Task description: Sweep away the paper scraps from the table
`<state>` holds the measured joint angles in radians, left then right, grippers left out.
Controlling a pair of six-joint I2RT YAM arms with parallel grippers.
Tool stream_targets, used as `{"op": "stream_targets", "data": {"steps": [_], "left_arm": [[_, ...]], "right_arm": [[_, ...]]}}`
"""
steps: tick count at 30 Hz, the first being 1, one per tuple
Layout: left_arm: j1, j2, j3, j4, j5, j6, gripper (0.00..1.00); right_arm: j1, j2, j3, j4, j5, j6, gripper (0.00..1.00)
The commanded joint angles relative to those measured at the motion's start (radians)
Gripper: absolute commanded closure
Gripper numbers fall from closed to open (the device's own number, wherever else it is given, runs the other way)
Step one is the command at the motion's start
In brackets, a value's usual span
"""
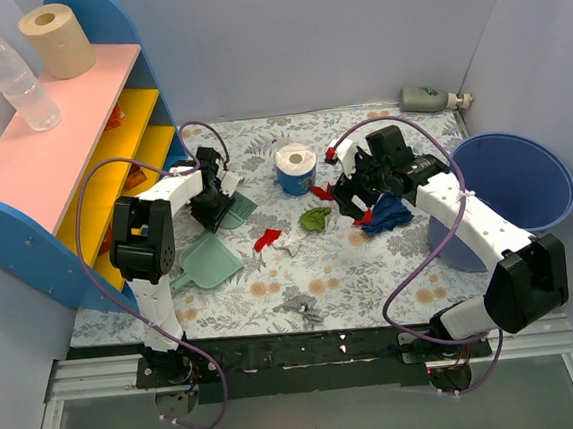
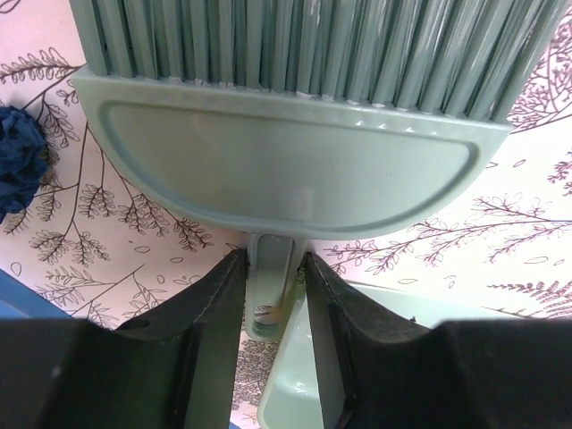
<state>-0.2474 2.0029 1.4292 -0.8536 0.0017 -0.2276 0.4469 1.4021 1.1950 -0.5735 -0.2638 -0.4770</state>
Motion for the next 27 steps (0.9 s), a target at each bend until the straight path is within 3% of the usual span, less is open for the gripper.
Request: {"op": "stream_targets", "data": {"steps": [1,9,15,20,27], "left_arm": [[-0.010,0.013,-0.007,0.044,0.093,-0.013,0.68],[-0.012,0.022,-0.006,0.122,0.104,-0.030,0.64],[-0.012,0.005,-0.015,0.123,0.110,-0.042,0.68],[-0.012,-0.024,-0.013,0.128,0.098,-0.044,0.78],[-0.013,-0.092,0.023,0.100,0.112,-0.021,0.94]], "right_arm": [[0.004,0.005,0.041,0.008,-0.014,0.005,0.08],[0.004,0.002,0.037,0.012,-0.012,0.008,0.08],[0.004,-0.018,0.012,0.050,0.052,0.009,0.09],[0.004,-0.015,0.017,0.074,0.071,0.026,0.09],[0.004,0.009,0.064,0.026,-0.089,0.081,0.11]]}}
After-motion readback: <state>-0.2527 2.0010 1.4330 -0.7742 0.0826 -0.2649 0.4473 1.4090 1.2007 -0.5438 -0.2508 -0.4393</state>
